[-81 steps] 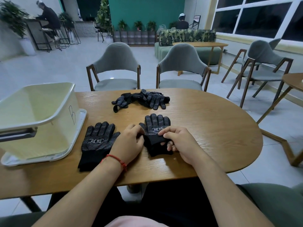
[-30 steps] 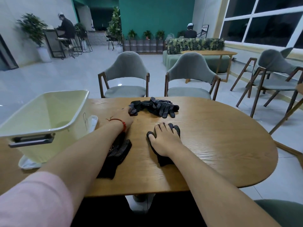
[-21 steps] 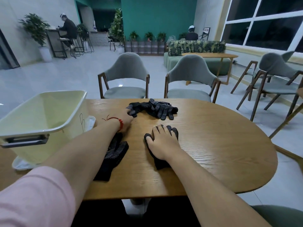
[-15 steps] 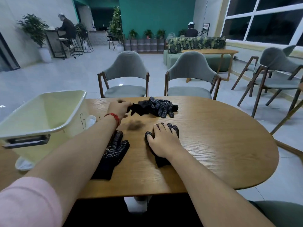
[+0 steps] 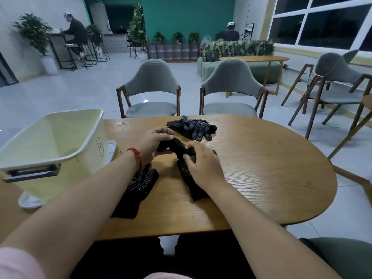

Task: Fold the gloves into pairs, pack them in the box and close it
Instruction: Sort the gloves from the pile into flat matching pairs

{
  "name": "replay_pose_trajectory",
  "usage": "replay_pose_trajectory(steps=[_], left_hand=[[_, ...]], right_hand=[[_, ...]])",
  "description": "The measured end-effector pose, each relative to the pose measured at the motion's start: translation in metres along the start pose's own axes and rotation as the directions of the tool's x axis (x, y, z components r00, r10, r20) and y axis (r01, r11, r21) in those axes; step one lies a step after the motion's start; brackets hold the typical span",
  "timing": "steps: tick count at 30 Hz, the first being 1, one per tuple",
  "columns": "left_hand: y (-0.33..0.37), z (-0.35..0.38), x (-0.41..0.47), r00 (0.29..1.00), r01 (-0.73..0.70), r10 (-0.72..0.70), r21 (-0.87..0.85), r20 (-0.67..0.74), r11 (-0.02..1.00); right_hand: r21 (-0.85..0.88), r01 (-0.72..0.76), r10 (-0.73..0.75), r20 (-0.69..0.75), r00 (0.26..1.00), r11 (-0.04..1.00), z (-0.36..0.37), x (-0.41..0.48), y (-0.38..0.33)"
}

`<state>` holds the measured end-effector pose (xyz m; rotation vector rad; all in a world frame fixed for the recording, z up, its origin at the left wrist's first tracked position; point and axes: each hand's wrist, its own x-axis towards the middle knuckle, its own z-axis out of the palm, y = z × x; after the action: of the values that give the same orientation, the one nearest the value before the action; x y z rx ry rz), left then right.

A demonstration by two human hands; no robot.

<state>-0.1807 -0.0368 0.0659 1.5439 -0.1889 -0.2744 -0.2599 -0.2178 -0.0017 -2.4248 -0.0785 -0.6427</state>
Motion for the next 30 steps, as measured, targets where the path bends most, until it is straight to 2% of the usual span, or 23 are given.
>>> replay_pose_trajectory(steps=[3, 6, 10, 15, 17, 19, 22, 25, 27, 29, 30], left_hand=[[-0.003, -0.002, -0.005, 1.000, -0.017, 0.017, 0.007, -0.017, 1.000], [-0.009, -0.007, -0.010, 1.000, -0.012, 0.012, -0.010, -0.025, 1.000], [-0.017, -0.006, -0.014, 1.000, -0.005, 0.005, 0.002, -0.015, 1.000], [-0.013, -0.004, -0.013, 0.997, 0.019, -0.029, -0.131, -0.071, 0.991], [-0.009, -0.005, -0.012, 0.992, 0.026, -0.045, -0.157, -0.115, 0.987], [-0.005, -0.005, -0.011, 0.984, 0.034, -0.068, -0.200, -0.163, 0.979], [-0.002, -0.007, -0.013, 0.974, 0.033, -0.092, -0.274, -0.209, 0.961], [-0.001, -0.007, -0.019, 0.972, 0.063, -0.132, -0.326, -0.195, 0.943], [0.000, -0.009, -0.026, 0.969, 0.078, -0.154, -0.353, -0.193, 0.932], [-0.001, -0.018, -0.035, 0.968, 0.074, -0.142, -0.303, -0.209, 0.950], [-0.002, -0.025, -0.039, 0.967, 0.067, -0.122, -0.238, -0.225, 0.969]], right_hand=[[0.122, 0.008, 0.004, -0.102, 0.995, 0.992, -0.005, -0.005, 0.003], [0.202, -0.056, 0.078, -0.106, 0.991, 0.978, -0.012, -0.008, 0.004], [0.165, -0.099, 0.107, -0.041, 0.993, 0.981, -0.012, -0.007, 0.001], [0.139, -0.086, 0.096, -0.064, 0.993, 0.987, -0.011, -0.006, -0.002], [0.140, 0.002, 0.019, -0.145, 0.989, 0.990, -0.015, -0.008, -0.006], [0.116, 0.163, -0.138, -0.197, 0.971, 0.980, -0.022, -0.008, -0.013], [0.005, 0.378, -0.376, -0.080, 0.923, 0.926, -0.029, -0.009, -0.026], [-0.233, 0.428, -0.438, 0.009, 0.899, 0.873, -0.019, -0.007, -0.035], [-0.224, 0.410, -0.442, -0.118, 0.889, 0.884, -0.013, -0.002, -0.039], [-0.057, 0.355, -0.357, -0.274, 0.893, 0.933, -0.014, 0.007, -0.044], [0.050, 0.307, -0.280, -0.291, 0.915, 0.950, -0.018, 0.013, -0.047]])
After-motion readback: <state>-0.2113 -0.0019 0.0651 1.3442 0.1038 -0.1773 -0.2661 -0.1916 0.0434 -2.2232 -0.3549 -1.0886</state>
